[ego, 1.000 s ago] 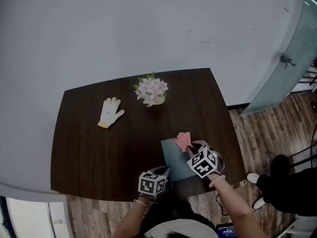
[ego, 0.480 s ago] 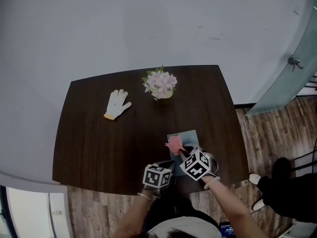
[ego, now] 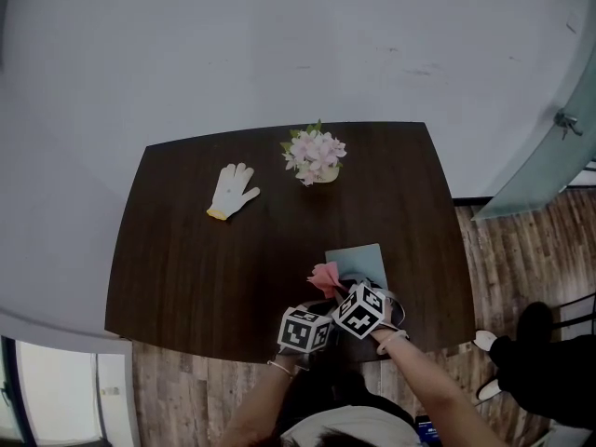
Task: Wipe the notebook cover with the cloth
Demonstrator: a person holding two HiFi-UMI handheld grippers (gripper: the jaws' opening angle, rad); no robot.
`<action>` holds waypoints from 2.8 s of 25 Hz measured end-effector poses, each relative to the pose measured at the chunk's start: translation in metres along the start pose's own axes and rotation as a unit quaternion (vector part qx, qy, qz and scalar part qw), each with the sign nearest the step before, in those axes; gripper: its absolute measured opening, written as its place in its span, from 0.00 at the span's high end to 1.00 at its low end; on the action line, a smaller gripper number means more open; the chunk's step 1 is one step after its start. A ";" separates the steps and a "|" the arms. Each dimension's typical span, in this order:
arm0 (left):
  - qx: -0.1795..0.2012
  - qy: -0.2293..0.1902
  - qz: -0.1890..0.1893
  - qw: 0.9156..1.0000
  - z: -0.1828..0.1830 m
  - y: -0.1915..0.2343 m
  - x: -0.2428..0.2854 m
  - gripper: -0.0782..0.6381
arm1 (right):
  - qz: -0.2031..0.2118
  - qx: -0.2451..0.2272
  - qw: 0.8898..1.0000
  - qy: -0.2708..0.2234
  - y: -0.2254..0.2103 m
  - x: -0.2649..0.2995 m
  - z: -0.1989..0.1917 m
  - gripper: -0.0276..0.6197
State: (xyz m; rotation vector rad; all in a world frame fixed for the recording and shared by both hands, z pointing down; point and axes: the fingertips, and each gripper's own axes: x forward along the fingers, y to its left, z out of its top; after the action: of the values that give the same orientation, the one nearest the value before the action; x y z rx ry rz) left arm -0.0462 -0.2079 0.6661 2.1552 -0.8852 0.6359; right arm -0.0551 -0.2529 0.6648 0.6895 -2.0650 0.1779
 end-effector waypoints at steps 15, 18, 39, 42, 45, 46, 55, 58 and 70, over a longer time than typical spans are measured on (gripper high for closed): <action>-0.002 -0.002 -0.003 1.000 0.000 0.001 0.000 0.87 | -0.017 0.013 1.000 0.010 -0.017 -0.004 -0.020 0.88; -0.004 -0.003 -0.004 1.000 0.000 0.001 -0.001 0.87 | -0.023 0.017 0.999 0.014 -0.022 -0.008 -0.027 0.88; -0.008 -0.004 -0.009 1.000 0.001 -0.001 0.000 0.87 | -0.095 0.068 0.992 0.048 -0.074 -0.041 -0.090 0.88; -0.001 -0.002 -0.007 1.000 0.000 -0.002 0.001 0.87 | -0.104 0.077 0.990 0.049 -0.078 -0.045 -0.097 0.88; 0.001 0.000 -0.005 1.000 -0.001 -0.002 0.001 0.86 | -0.111 0.085 0.989 0.054 -0.081 -0.049 -0.103 0.88; 0.001 0.001 -0.004 1.000 -0.001 -0.002 0.001 0.87 | -0.113 0.087 0.988 0.055 -0.082 -0.050 -0.105 0.88; 0.002 -0.005 -0.004 1.000 -0.001 -0.006 -0.003 0.86 | -0.132 0.109 0.985 0.023 -0.087 -0.075 -0.100 0.88; 0.001 -0.005 -0.008 1.000 -0.006 -0.012 -0.006 0.87 | -0.132 0.112 0.985 0.009 -0.084 -0.083 -0.095 0.88; 0.003 -0.022 -0.002 1.000 -0.014 -0.026 -0.021 0.86 | -0.092 0.103 0.990 -0.038 -0.041 -0.085 -0.061 0.88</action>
State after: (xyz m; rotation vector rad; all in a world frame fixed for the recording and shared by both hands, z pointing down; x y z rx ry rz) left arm -0.0425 -0.1751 0.6500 2.1822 -0.9025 0.5923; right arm 0.0477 -0.2296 0.6244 1.0221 -2.0605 0.2655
